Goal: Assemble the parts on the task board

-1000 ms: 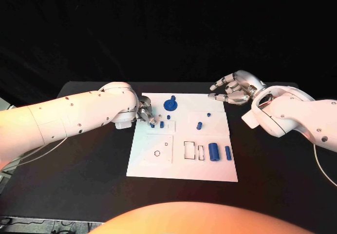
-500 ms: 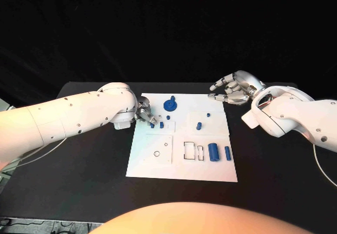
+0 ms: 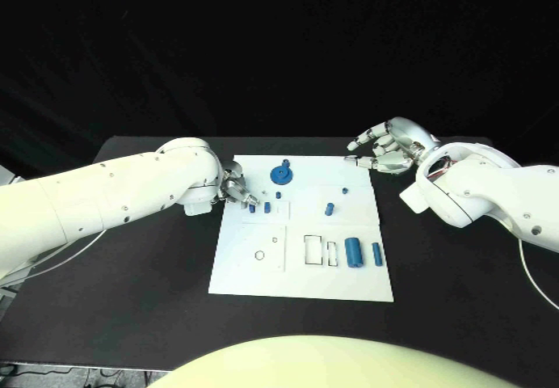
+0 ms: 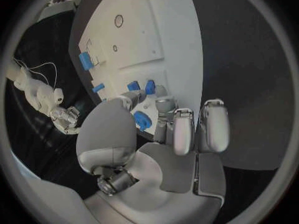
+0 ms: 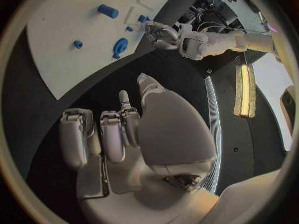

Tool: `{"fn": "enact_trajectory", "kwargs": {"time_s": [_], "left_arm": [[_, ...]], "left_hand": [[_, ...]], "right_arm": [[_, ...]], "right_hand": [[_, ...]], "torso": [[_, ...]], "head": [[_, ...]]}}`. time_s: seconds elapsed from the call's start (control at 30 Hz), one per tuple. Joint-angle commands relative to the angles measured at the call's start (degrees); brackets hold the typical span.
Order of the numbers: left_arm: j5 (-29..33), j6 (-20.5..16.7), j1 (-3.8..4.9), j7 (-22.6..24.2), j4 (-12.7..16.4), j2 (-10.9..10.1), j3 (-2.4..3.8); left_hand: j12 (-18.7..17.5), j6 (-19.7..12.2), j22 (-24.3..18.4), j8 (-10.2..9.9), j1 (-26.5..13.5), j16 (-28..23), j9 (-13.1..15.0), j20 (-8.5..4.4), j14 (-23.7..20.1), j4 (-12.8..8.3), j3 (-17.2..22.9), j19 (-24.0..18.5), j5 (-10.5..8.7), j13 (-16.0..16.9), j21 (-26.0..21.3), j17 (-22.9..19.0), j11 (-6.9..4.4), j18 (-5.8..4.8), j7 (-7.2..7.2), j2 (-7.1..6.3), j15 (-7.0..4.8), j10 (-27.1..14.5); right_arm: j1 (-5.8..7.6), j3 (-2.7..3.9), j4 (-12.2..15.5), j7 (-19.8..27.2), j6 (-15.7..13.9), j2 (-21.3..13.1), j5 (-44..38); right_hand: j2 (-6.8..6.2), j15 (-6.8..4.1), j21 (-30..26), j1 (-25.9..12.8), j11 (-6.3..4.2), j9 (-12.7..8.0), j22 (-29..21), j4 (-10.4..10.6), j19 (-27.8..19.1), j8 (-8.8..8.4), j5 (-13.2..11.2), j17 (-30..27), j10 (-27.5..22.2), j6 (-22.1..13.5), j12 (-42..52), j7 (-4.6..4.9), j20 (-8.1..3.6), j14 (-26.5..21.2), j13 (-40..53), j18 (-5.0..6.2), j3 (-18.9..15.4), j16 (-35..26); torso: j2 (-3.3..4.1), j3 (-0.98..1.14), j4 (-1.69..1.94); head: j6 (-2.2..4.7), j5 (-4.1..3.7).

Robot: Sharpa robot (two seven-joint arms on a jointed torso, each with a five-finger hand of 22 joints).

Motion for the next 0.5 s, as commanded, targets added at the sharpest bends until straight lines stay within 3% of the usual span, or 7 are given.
{"fn": "enact_trajectory", "kwargs": {"time_s": [0.03, 0.2, 0.3, 0.37, 0.4, 0.47, 0.5], "left_arm": [[0.01, -0.28, -0.28, -0.35, 0.01, -0.21, -0.01], [0.94, -3.14, -0.27, 0.63, 0.41, -0.74, 0.46], [4.83, -5.57, -0.23, 2.26, 0.48, -1.12, 0.81], [8.02, -6.83, -0.21, 3.74, 0.44, -1.31, 0.94], [10.58, -7.61, -0.20, 4.82, 0.40, -1.41, 1.01], [13.51, -8.32, -0.19, 6.12, 0.38, -1.52, 1.07], [14.86, -8.87, -0.18, 6.82, 0.41, -1.59, 1.09]], "left_hand": [[0.10, 0.06, -0.10, -0.32, 0.84, -0.12, -0.07, 0.05, 4.14, 0.40, -0.48, -0.20, -0.58, 0.05, -0.27, 8.05, -0.05, -0.34, 0.32, -0.01, -0.24, -0.52], [-0.25, -0.08, -0.51, -0.47, 1.33, -0.30, -0.07, 0.08, 4.03, 1.53, -1.82, -0.48, -2.27, -0.51, -0.53, 7.67, 0.03, -0.25, 0.42, 0.06, -0.19, -0.89], [-4.20, -2.24, -2.42, -1.62, 1.27, -0.85, -0.35, 0.41, 3.72, 1.70, -3.00, -1.90, -3.06, -5.96, -1.62, 6.65, 0.79, 0.16, 1.33, 0.35, 0.37, -4.34], [-7.47, -4.25, -4.20, -2.98, 1.18, -1.50, -0.95, 0.91, 3.30, 1.70, -3.82, -3.26, -4.81, -10.33, -2.67, 5.42, 1.60, 0.53, 2.23, 0.69, 1.07, -7.45], [-10.24, -7.19, -7.83, -5.31, 1.76, -3.27, -2.44, 1.96, 1.93, 1.65, -4.80, -6.23, -6.14, -13.57, -4.94, 2.17, 3.12, 1.28, 3.91, 0.97, 2.41, -11.16], [-11.21, -9.70, -12.49, -7.16, 2.28, -5.78, -3.76, 2.73, -0.15, 1.72, -5.86, -10.04, -7.86, -14.26, -7.86, -2.42, 4.10, 2.30, 4.90, 0.95, 3.29, -13.54], [-11.19, -10.29, -12.54, -7.61, 2.39, -5.82, -4.21, 3.03, -0.33, 1.74, -6.37, -10.18, -8.16, -14.42, -8.04, -2.50, 4.45, 2.32, 5.24, 1.01, 3.62, -13.85]], "right_arm": [[-0.06, 0.01, 0.01, 0.72, 0.00, -0.02, -0.18], [-0.09, 0.01, -0.01, 0.76, -0.04, -0.02, -0.18], [-0.12, 0.01, -0.02, 0.78, -0.09, -0.03, -0.18], [-0.13, 0.01, -0.02, 0.79, -0.14, -0.03, -0.18], [-0.14, 0.01, -0.01, 0.79, -0.17, -0.04, -0.18], [-0.14, 0.01, -0.02, 0.79, -0.20, -0.04, -0.17], [-0.15, 0.01, -0.02, 0.79, -0.20, -0.04, -0.17]], "right_hand": [[-0.05, 0.20, -0.39, -0.15, 0.19, -0.06, 11.68, 0.05, 2.72, 0.26, -0.04, 10.46, -0.40, -0.32, -0.25, -0.06, 0.13, 4.86, 6.30, 1.15, 0.14, -0.35], [-0.05, 0.20, -0.39, -0.15, 0.19, -0.06, 11.68, 0.05, 2.72, 0.26, -0.04, 10.46, -0.40, -0.32, -0.25, -0.06, 0.13, 4.86, 6.30, 1.15, 0.14, -0.35], [-0.07, 0.21, -0.52, -0.24, 0.20, -0.08, 11.62, 0.10, 2.66, 0.25, -0.05, 10.38, -0.46, -0.37, -0.31, -0.05, 0.13, 4.84, 6.24, 1.18, 0.10, -0.38], [-0.07, 0.21, -0.52, -0.24, 0.20, -0.08, 11.62, 0.10, 2.66, 0.25, -0.05, 10.38, -0.46, -0.37, -0.31, -0.05, 0.13, 4.84, 6.24, 1.18, 0.10, -0.38], [-0.07, 0.21, -0.53, -0.28, 0.20, -0.08, 11.62, 0.12, 2.66, 0.25, -0.05, 10.42, -0.40, -0.38, -0.24, -0.04, 0.13, 4.85, 6.30, 1.18, 0.09, -0.37], [-0.07, 0.21, -0.53, -0.28, 0.20, -0.08, 11.62, 0.12, 2.66, 0.25, -0.05, 10.42, -0.40, -0.38, -0.24, -0.04, 0.13, 4.85, 6.30, 1.18, 0.09, -0.37], [-0.07, 0.21, -0.53, -0.28, 0.20, -0.08, 11.62, 0.12, 2.66, 0.25, -0.05, 10.42, -0.40, -0.38, -0.24, -0.04, 0.13, 4.85, 6.30, 1.18, 0.09, -0.37]], "torso": [[0.01, -0.01, 0.02], [-0.02, 0.02, -0.03], [-0.05, 0.05, -0.04], [-0.07, 0.08, -0.02], [-0.07, 0.09, 0.01], [-0.01, 0.04, 0.02], [-0.01, 0.03, 0.01]], "head": [[0.00, -0.06], [0.10, -0.13], [0.21, -0.12], [0.31, -0.18], [0.34, -0.22], [0.47, -0.29], [0.49, -0.30]]}}
